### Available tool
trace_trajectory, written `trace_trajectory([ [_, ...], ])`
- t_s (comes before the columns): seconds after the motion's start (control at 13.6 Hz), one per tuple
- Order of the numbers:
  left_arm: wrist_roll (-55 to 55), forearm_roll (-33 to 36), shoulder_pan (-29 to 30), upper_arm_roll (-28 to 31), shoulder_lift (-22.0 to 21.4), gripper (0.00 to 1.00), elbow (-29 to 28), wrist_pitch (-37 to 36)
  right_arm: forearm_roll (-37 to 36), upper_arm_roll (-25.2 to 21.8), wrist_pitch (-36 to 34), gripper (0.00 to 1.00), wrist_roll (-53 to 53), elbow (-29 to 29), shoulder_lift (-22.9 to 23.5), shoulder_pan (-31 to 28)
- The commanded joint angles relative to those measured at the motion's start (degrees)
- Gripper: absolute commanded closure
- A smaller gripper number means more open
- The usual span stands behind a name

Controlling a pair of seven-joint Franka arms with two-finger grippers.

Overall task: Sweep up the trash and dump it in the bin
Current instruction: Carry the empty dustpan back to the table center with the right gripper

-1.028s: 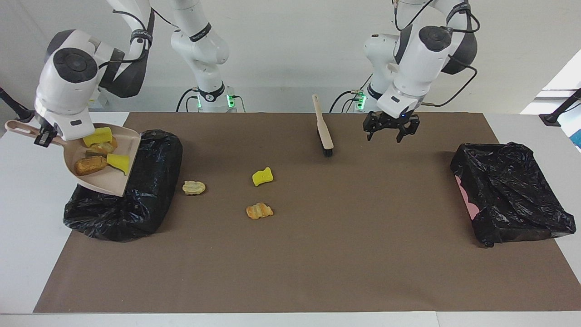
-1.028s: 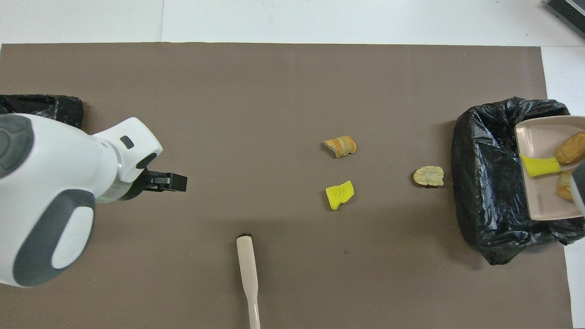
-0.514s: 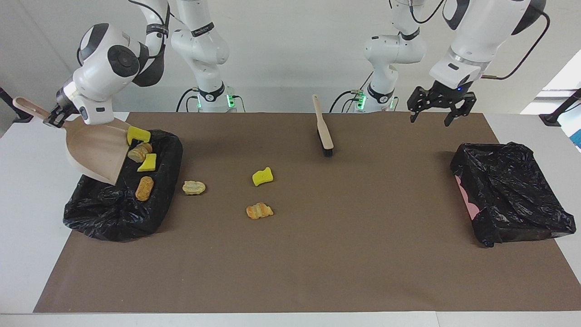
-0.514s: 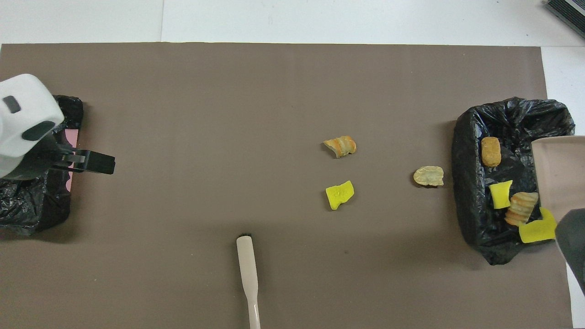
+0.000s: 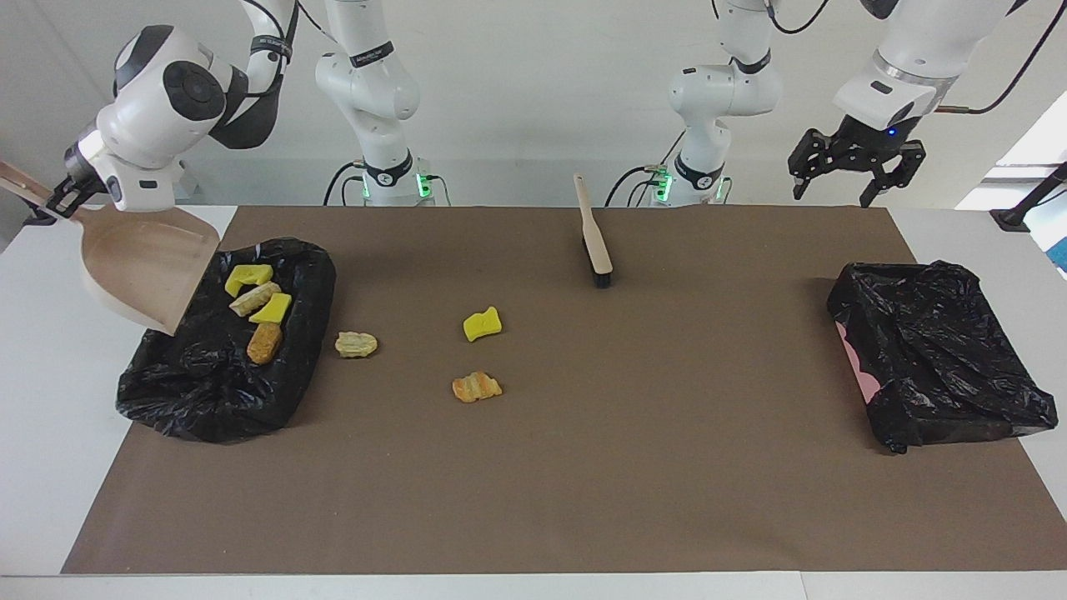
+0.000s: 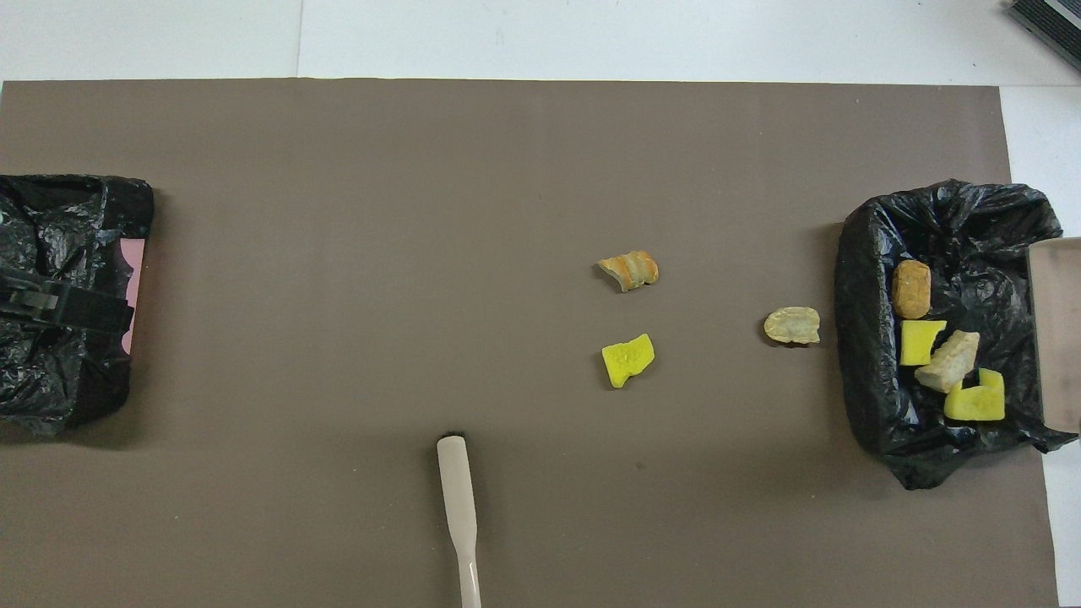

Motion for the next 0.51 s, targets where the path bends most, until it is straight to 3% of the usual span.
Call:
trace_trajectory([
  [0.0,0.9,0.2,0.4,-0.3,1.6,0.00,2.6,-2.2,7.6,0.7,-0.2,1.00,-1.2,1.0,-0.6,0.2],
  [0.44,0.7,0.3,0.4,-0.1,1.6,0.00,2.6,-2.0,26.0,0.8,-2.6,1.00,-4.5,0.4,-0.4,5.6],
])
